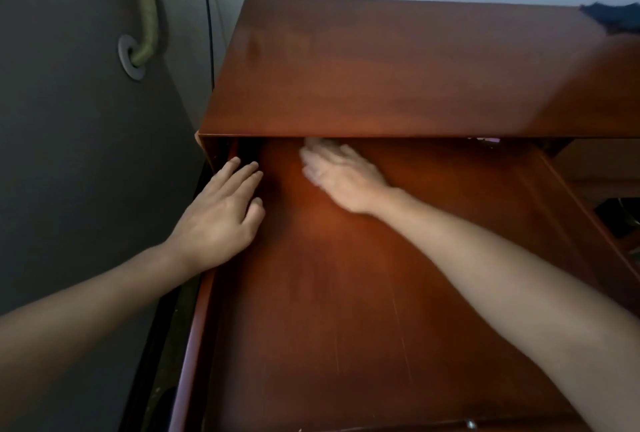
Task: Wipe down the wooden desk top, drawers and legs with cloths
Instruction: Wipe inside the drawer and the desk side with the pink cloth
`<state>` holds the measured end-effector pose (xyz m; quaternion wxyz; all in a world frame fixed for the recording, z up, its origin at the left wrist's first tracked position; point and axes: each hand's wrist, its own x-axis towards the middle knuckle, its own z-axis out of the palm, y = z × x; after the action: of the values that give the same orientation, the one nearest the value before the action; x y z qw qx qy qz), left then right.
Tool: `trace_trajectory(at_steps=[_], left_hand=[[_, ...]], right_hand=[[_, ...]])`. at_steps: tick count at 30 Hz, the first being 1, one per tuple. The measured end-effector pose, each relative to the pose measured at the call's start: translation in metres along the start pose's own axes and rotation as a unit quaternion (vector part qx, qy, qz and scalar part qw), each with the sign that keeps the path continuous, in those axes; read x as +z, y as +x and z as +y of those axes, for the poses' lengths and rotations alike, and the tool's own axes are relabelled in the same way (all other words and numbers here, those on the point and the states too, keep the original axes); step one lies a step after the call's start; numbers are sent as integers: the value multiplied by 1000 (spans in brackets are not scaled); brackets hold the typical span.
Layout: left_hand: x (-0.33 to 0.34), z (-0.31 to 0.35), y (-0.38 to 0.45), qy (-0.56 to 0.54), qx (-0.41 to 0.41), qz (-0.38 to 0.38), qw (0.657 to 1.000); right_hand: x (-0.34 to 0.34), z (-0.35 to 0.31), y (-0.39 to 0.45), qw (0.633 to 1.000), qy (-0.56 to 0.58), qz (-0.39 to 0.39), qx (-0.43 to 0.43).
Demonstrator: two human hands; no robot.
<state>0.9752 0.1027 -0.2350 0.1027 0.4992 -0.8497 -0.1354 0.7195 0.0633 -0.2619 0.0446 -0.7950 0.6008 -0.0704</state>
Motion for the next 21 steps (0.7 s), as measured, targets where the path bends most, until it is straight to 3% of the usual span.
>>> trace_trajectory(at_steps=[2, 3, 5, 7, 9, 11, 13, 15, 18, 21], left_hand=[[1, -1, 2, 112, 47, -7, 993], [1, -1, 4, 172, 82, -15, 982], [4, 3, 13, 247, 141, -28, 958], [6, 10, 19, 260, 132, -72, 954], [6, 12, 22, 263, 109, -105, 953], [5, 13, 20, 283, 115, -125, 944], [5, 13, 20, 282, 121, -129, 943], [4, 12, 22, 272, 124, -124, 946], [2, 11, 25, 256, 128, -114, 951], [1, 11, 25, 252, 125, -106, 954]], right_hand=[[-4, 28, -9, 995, -19, 27, 97], [-3, 21, -16, 994, -21, 40, 100], [5, -10, -38, 1000, -7, 19, 15], [9, -38, -70, 992, 23, -41, -113], [1, -32, -86, 986, 20, -65, -150], [-6, 5, -75, 997, -8, -40, -71], [-12, 46, -55, 997, -32, -14, 71], [-13, 55, -43, 991, -13, -2, 132], [0, 4, -64, 1000, -5, 2, 3], [2, -47, -131, 979, 1, -82, -186]])
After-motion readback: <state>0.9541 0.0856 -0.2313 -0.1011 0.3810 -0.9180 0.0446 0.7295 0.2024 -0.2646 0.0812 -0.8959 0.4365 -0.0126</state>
